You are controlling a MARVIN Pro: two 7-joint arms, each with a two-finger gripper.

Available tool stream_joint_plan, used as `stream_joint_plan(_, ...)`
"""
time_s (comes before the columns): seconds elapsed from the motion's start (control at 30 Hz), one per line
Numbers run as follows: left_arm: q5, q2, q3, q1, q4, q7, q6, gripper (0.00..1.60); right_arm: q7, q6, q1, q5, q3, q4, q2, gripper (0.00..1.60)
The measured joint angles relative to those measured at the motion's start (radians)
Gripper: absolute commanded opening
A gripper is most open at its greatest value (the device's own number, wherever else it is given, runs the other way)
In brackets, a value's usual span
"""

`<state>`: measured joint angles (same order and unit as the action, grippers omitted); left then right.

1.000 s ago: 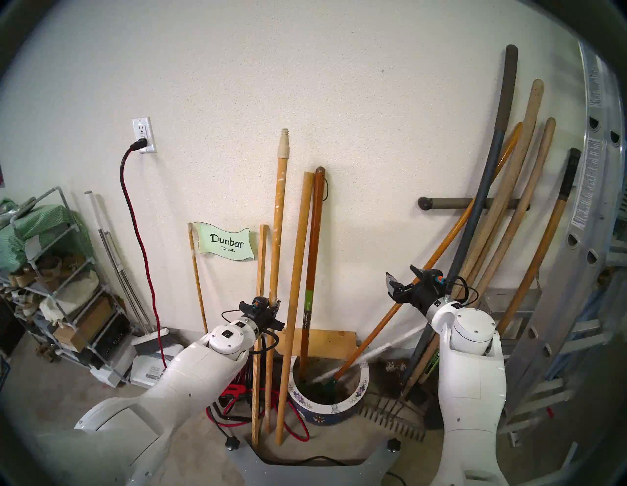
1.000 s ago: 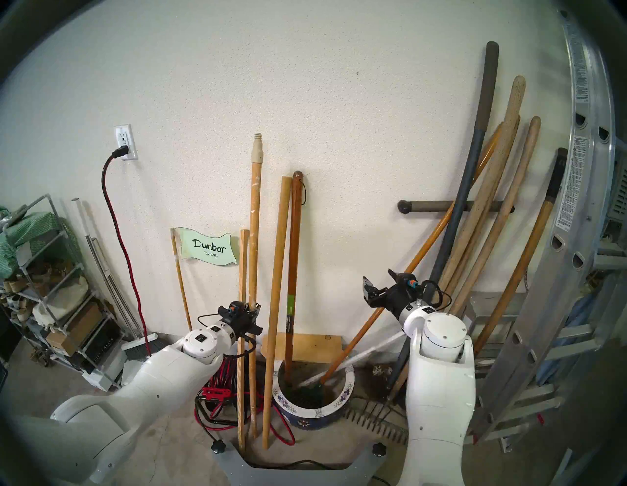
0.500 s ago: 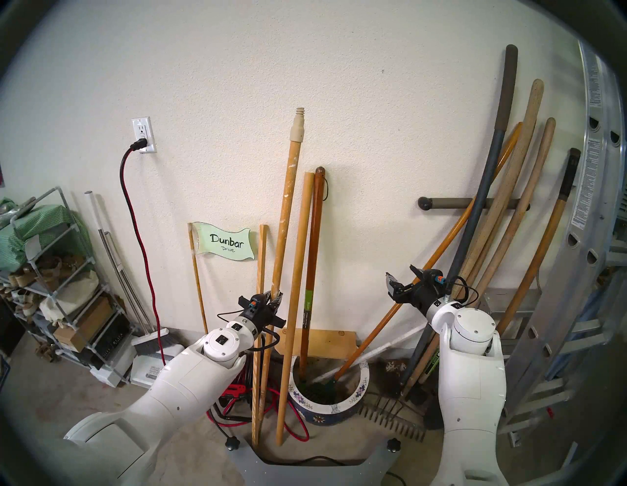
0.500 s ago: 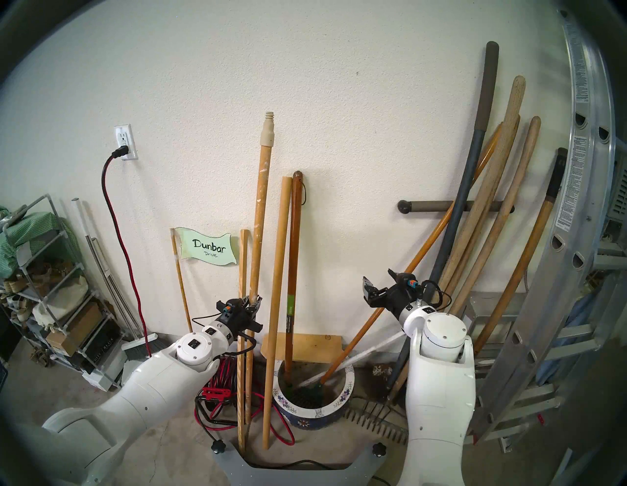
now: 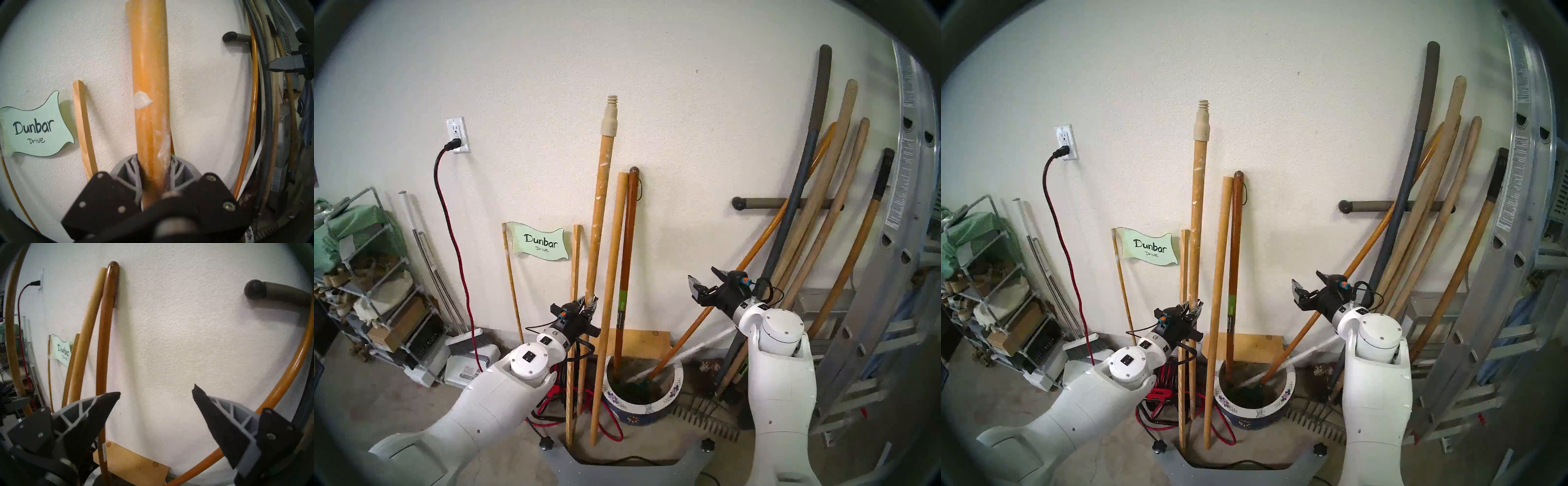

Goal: Put wooden sticks into the pot

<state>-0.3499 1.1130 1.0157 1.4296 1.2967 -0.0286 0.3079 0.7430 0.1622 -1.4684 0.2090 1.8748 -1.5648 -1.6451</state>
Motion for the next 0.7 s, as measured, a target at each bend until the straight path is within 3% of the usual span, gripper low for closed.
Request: stream_joint_plan(0.7,-0.007,-0.083,0.0,0.133,0.275,0.031,-0.001,0.0,0.216,0.06,-0.094,-0.142,-0.165,-0.092,0.034,1.6)
